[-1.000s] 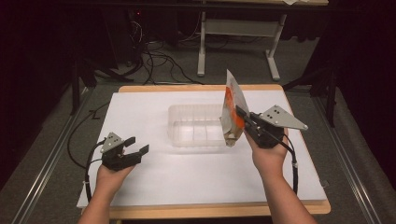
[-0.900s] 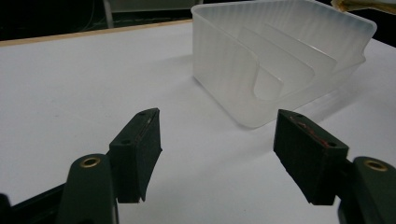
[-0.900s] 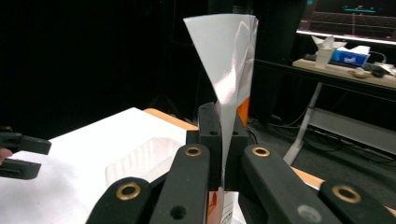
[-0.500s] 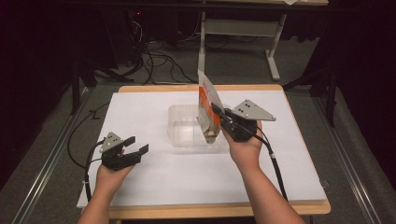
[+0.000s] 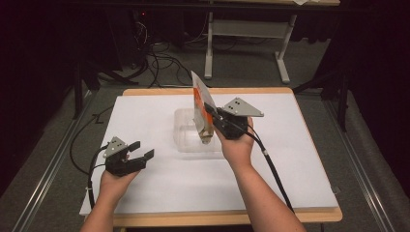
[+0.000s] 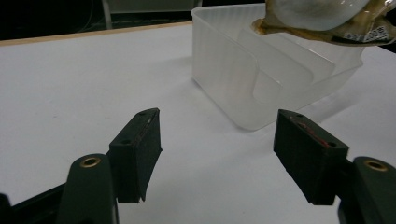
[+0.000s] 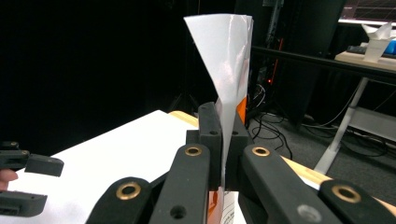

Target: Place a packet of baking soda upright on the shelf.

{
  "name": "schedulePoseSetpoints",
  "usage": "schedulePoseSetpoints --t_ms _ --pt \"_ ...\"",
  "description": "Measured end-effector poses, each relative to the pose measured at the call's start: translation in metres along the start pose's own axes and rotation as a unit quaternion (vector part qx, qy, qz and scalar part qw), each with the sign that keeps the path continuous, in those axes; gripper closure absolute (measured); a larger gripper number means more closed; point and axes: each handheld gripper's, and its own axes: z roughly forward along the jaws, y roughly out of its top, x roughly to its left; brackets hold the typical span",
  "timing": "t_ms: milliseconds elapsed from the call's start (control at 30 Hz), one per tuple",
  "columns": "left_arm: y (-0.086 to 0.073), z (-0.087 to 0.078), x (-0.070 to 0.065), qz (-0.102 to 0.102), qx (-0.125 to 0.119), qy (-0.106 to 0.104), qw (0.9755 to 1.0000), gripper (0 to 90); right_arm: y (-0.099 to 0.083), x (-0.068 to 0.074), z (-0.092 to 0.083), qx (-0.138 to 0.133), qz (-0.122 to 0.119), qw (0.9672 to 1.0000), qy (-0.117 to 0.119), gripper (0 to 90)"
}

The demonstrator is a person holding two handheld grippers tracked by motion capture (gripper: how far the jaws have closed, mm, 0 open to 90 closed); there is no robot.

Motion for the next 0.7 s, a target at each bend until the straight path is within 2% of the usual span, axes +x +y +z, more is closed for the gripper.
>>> schedulePoseSetpoints --t_ms 233,433,700 --pt "0.0 0.0 -0.001 0.002 0.001 -0.001 1.0 32.6 -0.005 0.001 0.027 0.008 0.002 1.0 -0.001 90.0" --pt "0.0 0.0 0.0 -0.001 -0.002 -0.002 1.0 32.6 -0.011 0.002 0.04 0.021 0.005 0.9997 -0.007 90.0" --pt "0.0 0.001 0.0 0.002 0.0 -0.004 1.0 32.6 -0.017 -0.002 0.056 0.024 0.009 0.9995 -0.015 90.0"
